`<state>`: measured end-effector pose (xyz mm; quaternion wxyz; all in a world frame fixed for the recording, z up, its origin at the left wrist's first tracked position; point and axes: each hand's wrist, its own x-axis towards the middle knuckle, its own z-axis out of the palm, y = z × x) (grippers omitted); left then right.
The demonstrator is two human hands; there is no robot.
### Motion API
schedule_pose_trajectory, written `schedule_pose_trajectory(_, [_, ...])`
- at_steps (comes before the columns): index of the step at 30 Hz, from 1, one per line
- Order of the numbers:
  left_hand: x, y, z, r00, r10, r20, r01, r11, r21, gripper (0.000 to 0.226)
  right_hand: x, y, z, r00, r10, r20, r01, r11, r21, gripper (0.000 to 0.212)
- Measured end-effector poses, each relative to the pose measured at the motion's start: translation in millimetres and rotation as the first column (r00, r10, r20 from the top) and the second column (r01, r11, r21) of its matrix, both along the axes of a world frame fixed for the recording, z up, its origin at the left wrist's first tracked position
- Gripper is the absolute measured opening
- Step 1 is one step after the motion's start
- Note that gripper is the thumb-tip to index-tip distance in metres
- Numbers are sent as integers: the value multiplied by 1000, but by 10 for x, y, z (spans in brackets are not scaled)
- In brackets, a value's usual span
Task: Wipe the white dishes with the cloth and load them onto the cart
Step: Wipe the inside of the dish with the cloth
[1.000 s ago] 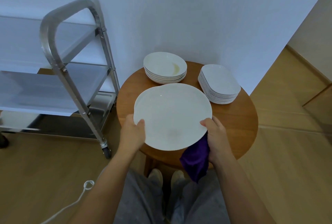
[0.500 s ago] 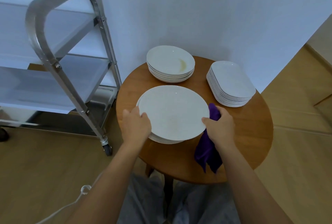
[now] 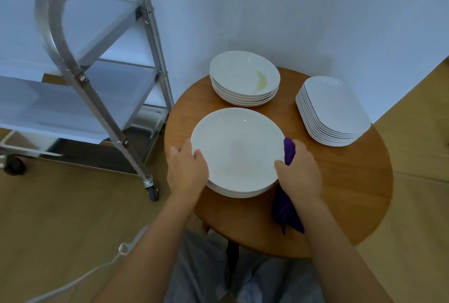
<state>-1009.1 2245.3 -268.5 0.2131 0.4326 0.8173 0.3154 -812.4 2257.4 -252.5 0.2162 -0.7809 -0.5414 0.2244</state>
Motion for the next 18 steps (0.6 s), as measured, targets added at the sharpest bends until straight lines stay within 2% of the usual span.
schedule_pose_trajectory(6, [-35,1,-2,998,-52,37,54,997,-49,44,54,-53,11,991,-5,-136,5,1000,1,65])
schedule_pose_trajectory(9, [-80,59,74,996,-76,-48,72,995,-66,60,167,-72,130,968,-59,-244,91,989,120,61])
schedule_pose_trajectory(13, [10,286,233,967,-175,-183,188,981,55,48,207,60,326,955,-3,-298,89,957,275,49])
schedule_pose_trajectory(14, [54,376,272,961,-210,-180,225,972,67,44,185,129,361,950,14,-311,76,958,277,46])
schedule_pose_trajectory(18, [170,783,426,962,-272,11,271,961,60,25,98,450,384,912,48,-408,57,969,241,39])
